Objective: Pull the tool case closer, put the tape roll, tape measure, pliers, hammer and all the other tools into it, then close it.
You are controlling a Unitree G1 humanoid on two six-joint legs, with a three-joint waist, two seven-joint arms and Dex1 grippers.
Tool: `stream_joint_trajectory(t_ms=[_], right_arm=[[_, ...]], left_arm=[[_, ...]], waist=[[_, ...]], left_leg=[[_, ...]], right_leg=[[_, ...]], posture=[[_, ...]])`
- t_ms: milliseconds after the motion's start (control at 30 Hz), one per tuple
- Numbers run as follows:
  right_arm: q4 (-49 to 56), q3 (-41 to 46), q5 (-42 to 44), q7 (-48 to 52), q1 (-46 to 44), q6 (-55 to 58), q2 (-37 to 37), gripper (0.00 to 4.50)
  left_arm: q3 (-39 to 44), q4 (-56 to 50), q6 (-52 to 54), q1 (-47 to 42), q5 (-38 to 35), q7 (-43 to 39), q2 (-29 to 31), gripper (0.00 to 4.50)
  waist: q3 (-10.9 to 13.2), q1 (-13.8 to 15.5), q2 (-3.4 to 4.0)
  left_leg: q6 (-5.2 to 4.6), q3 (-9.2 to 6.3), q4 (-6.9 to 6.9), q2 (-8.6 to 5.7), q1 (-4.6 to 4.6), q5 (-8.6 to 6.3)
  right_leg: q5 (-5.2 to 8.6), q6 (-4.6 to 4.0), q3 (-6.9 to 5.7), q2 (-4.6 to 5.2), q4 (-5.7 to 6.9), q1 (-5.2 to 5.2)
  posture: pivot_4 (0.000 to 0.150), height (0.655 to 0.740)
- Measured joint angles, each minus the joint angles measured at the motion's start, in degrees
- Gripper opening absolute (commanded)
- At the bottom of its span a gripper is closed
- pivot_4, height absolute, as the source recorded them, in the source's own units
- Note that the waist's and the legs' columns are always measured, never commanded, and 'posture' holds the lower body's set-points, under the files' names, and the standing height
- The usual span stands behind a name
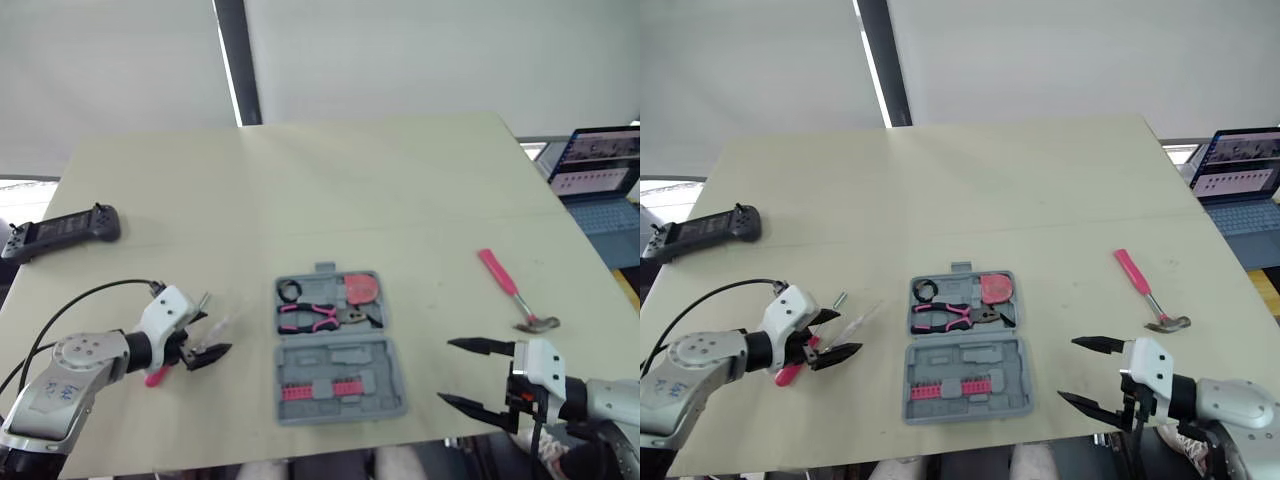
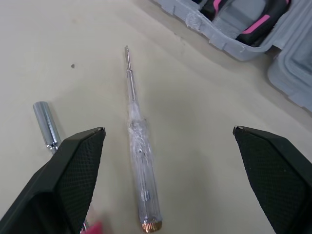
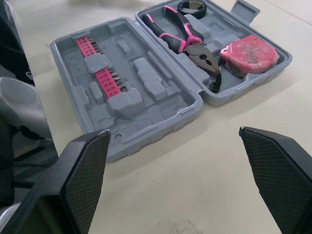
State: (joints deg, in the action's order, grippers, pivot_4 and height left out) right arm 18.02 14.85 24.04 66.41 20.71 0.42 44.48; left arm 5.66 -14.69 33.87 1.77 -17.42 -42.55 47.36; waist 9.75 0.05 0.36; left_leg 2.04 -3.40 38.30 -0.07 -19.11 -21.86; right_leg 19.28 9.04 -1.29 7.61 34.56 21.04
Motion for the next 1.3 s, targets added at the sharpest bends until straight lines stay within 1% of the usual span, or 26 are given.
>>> stream_joint_trajectory(t_ms=[133,300,533,633,733,867,900,1167,1233,1300], right_arm=[[0.63,1.84,0.01,-0.86,1.12,0.71,0.23,4.47],[1.91,2.16,0.02,-1.29,1.79,1.09,0.37,4.47],[2.18,3.63,0.03,-1.58,2.51,1.39,0.38,4.47],[2.18,3.63,0.02,-1.64,2.38,1.84,0.39,4.5],[2.17,3.63,-0.01,-1.71,2.08,2.07,0.41,4.5],[2.17,3.63,-0.01,-1.74,1.97,2.15,0.45,4.5],[2.17,3.63,-0.02,-1.74,1.96,2.15,0.45,4.5],[2.13,3.63,-0.05,-1.73,2.04,2.1,0.45,4.5],[2.05,3.62,-0.11,-1.73,1.96,2.05,0.45,4.5],[1.82,3.58,-0.21,-1.75,1.13,2.02,0.44,4.5]], left_arm=[[-2.31,2.39,-0.68,-1.81,1.62,-0.07,-0.65,4.5],[-4.72,4.48,-0.8,-3.46,2.9,0.49,-2.61,4.5],[-5.61,5.7,-0.62,-4.31,3.99,0.75,-3.82,4.5],[-5.6,5.95,0.16,-4.89,4.03,1.05,-4.11,3.72],[-5.6,6.07,1.15,-5.36,4.1,1.24,-4.39,2.16],[-5.64,6.05,1.74,-5.39,4.1,1.22,-4.56,0.19],[-5.63,6.02,1.78,-5.45,4.11,1.19,-4.56,0.04],[-5.67,6.03,1.64,-5.54,4.17,0.82,-4.56,0.04],[-5.52,5.99,1.47,-5.55,3.22,-0.84,-4.55,0.04],[-4.91,5.05,1.34,-5.39,0.66,-3.91,-4.25,0.04]], waist=[[0.0,0.0,0.0],[0.0,0.08,-0.01],[-0.01,0.09,0.0],[-0.01,0.14,0.0],[-0.01,0.09,0.0],[-0.01,0.12,0.0],[-0.02,0.13,0.01],[-0.06,0.14,0.07],[-0.06,0.14,0.07],[-0.05,0.06,0.06]], left_leg=[[0.0,0.04,0.01,0.0,-0.02,0.0],[0.0,0.05,0.03,0.0,-0.03,0.0],[0.01,0.05,0.05,0.0,-0.02,0.01],[0.01,0.05,0.07,0.0,-0.02,0.01],[0.01,0.05,0.07,0.0,-0.02,0.01],[0.01,0.05,0.08,0.0,-0.02,0.01],[0.01,0.05,0.08,0.0,-0.02,0.01],[0.01,0.05,0.08,-0.01,-0.02,0.01],[0.01,0.05,0.09,-0.01,-0.02,0.01],[0.01,0.04,0.13,0.0,-0.05,0.01]], right_leg=[[0.0,0.0,0.0,0.0,0.05,0.05],[0.0,0.0,0.0,0.01,0.12,0.09],[0.0,0.0,0.0,0.02,0.17,0.1],[0.0,0.0,0.0,0.02,0.19,0.1],[0.0,0.0,0.0,0.02,0.2,0.1],[0.0,0.0,0.0,0.02,0.2,0.1],[0.0,0.0,0.0,0.02,0.2,0.1],[0.0,0.0,0.0,0.02,0.21,0.1],[0.0,0.0,0.0,0.02,0.22,0.1],[0.0,0.0,0.0,0.02,0.22,0.12]], posture=[[0.15,0.74],[0.15,0.74],[0.15,0.74],[0.15,0.74],[0.15,0.74],[0.15,0.74],[0.15,0.74],[0.15,0.74],[0.15,0.74],[0.15,0.74]])
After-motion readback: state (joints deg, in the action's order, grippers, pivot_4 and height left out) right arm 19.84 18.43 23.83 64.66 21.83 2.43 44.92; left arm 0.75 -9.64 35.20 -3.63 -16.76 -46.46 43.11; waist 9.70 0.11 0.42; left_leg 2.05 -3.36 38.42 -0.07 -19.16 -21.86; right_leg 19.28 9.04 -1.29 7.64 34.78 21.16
